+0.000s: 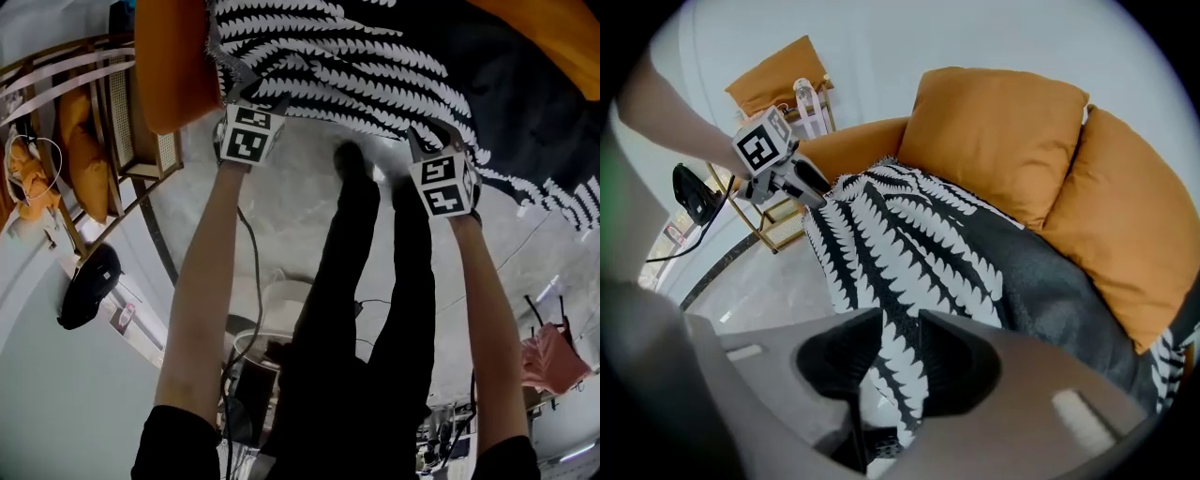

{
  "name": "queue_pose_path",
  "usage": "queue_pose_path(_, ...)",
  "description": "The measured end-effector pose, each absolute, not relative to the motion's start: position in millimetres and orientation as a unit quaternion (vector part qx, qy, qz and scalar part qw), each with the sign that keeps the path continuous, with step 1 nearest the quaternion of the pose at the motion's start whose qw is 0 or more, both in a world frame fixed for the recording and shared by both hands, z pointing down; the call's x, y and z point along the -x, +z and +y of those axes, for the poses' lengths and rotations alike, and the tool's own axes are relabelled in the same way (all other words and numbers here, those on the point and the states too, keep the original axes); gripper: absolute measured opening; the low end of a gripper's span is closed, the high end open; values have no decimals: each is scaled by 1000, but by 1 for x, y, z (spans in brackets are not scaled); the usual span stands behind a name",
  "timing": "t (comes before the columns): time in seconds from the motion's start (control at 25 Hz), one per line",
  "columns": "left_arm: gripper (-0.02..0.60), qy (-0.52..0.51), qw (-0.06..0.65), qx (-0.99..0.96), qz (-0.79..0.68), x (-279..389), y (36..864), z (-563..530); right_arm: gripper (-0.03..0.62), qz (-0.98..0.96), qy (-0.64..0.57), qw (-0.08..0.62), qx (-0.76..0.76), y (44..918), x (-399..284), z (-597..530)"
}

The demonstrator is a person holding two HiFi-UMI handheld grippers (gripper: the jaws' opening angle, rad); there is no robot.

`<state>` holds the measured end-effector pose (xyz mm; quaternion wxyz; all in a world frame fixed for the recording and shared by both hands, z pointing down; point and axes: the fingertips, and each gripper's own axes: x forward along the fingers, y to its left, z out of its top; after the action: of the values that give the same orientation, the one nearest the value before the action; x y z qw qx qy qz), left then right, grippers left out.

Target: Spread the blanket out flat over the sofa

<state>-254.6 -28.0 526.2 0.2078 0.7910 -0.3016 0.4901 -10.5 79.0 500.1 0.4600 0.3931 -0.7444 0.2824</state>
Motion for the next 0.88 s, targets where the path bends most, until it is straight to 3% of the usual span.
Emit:
queue_pose_path(0.16, 227, 511, 193, -785, -294, 267, 542, -45, 168, -744, 257, 482, -385, 514, 18, 70)
queue_pose_path(0.4, 223, 546, 190, -772, -264, 272, 562, -39, 169, -731, 244, 507, -385, 535, 19, 63)
queue_pose_path(0.6, 148, 556, 183, -770, -256, 269, 568, -31, 163, -722, 235, 530, -379, 554, 13, 58)
queue_pose_path(0.72, 88, 557, 183, -768, -256, 273, 569, -26, 102, -710, 223, 551, -377, 565, 11, 54)
queue_pose_path(0.88, 38, 563, 190, -765, -250, 278, 570, -16, 83, -707, 219, 565, -365, 576, 14, 53)
